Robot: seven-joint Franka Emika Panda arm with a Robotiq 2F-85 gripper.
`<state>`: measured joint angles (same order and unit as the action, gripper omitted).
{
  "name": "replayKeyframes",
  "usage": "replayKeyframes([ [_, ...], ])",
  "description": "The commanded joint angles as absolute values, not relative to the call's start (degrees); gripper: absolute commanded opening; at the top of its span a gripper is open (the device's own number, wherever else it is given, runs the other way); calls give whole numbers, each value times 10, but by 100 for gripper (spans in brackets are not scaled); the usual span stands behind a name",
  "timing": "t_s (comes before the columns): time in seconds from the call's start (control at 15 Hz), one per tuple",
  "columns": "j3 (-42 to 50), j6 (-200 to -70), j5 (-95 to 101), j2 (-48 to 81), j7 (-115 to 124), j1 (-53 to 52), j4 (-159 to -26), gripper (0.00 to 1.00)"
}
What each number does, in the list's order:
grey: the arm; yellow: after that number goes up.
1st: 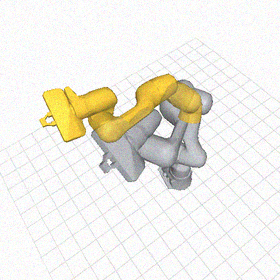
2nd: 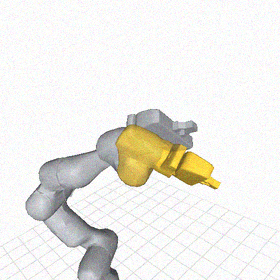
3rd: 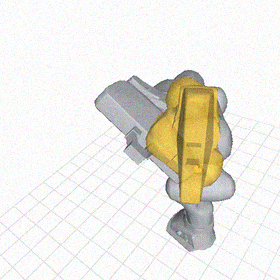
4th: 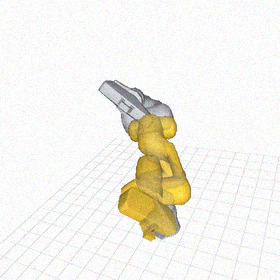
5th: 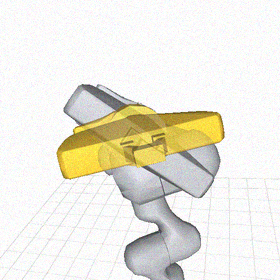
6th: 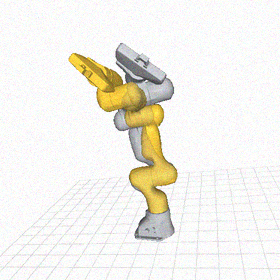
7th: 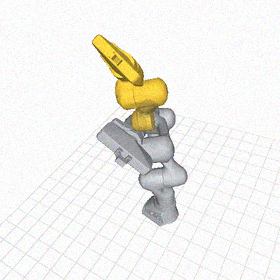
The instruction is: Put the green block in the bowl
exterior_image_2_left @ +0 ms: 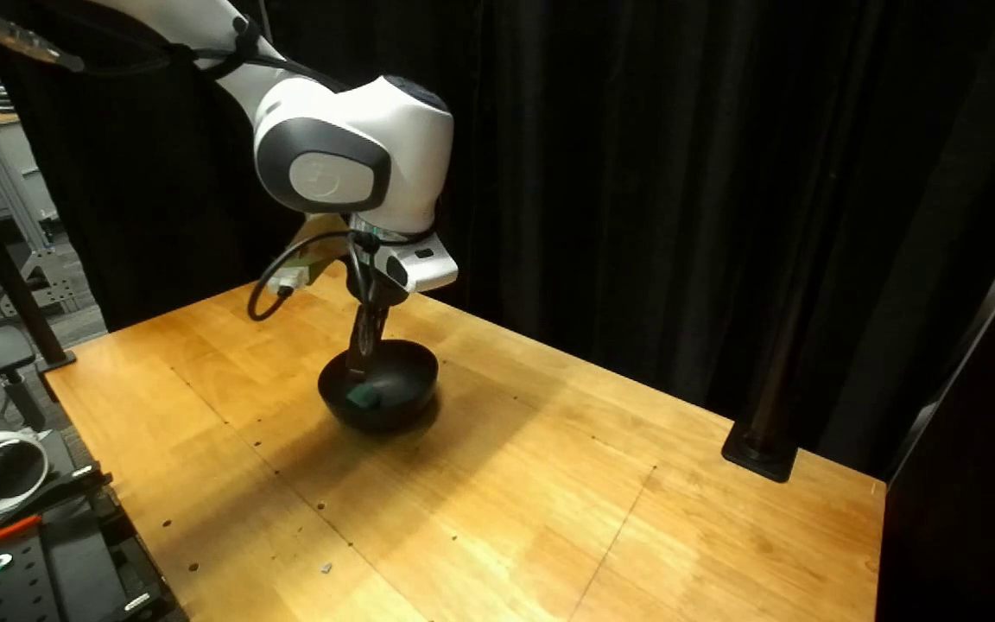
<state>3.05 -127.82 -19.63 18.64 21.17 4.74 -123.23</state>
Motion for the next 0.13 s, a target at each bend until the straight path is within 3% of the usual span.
replayKeyframes([
  [0.0, 49, -1122, -198, 154, 145, 88, -1226, 100],
  [0.07, 64, -1092, -187, 151, 145, 92, -1228, 100],
])
